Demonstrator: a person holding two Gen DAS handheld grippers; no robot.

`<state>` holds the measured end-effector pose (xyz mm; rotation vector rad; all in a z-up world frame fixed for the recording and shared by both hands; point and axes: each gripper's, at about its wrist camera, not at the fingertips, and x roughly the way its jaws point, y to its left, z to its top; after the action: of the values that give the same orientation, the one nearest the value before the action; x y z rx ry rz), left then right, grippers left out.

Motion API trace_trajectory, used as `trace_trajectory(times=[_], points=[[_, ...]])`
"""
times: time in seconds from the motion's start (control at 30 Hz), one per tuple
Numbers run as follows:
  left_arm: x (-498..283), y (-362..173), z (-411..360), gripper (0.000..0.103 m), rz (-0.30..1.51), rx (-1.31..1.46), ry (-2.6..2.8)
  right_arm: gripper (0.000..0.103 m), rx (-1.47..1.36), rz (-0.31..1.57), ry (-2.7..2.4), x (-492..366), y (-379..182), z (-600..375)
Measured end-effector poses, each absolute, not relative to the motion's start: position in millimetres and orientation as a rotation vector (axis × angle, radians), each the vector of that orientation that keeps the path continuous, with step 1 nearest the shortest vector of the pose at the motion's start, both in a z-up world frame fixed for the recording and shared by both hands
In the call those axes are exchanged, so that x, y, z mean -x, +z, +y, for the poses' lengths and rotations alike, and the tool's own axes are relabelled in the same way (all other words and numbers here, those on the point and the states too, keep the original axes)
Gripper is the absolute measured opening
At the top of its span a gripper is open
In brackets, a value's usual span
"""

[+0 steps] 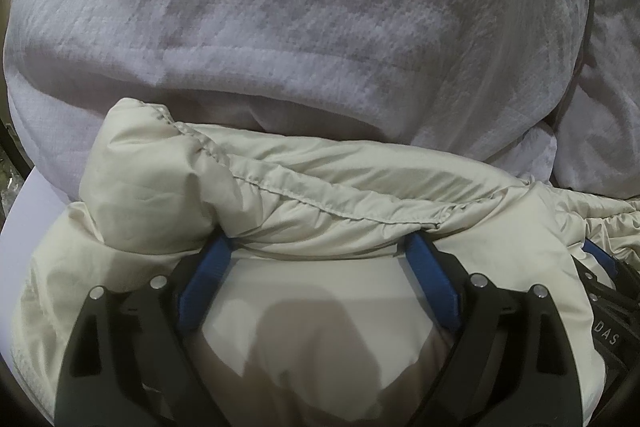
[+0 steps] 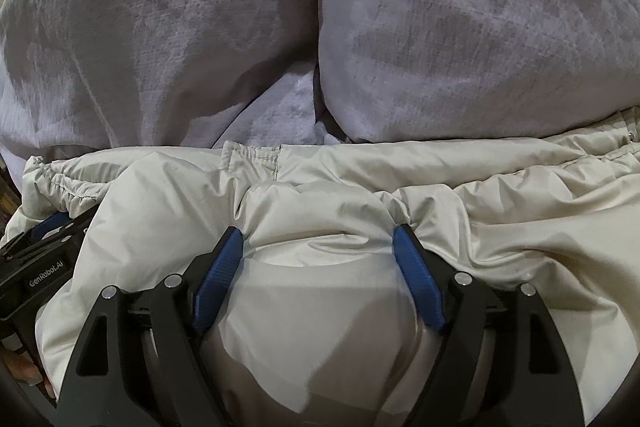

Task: Fold large clothes
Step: 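Press the folded jacket flat with both open tools, then close both tools on the jacket's folded edge beside the pillows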

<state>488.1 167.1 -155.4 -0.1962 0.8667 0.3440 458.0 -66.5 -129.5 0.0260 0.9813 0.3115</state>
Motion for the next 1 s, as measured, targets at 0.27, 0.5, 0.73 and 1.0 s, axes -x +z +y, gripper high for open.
trace_trajectory(times=[0.27, 0.5, 0.73, 1.0], points=[[-472, -137, 164, 0.088, 0.898, 0.191, 0.342, 0.077, -0.041, 0.991, 0.317, -454, -99, -96], [-439, -106, 181, 0.088, 0.853, 0.203, 0.394, 0.077, -0.036, 0.922, 0.198, -436, -60, -166], [-436, -118, 190, 0.088, 0.89, 0.178, 0.468, 0.077, 0.018, 0.938, 0.087, -432, -80, -200], [-454, -137, 189, 0.088, 0.914, 0.135, 0.514, 0.08, 0.074, 0.942, 0.06, -450, -107, -200]])
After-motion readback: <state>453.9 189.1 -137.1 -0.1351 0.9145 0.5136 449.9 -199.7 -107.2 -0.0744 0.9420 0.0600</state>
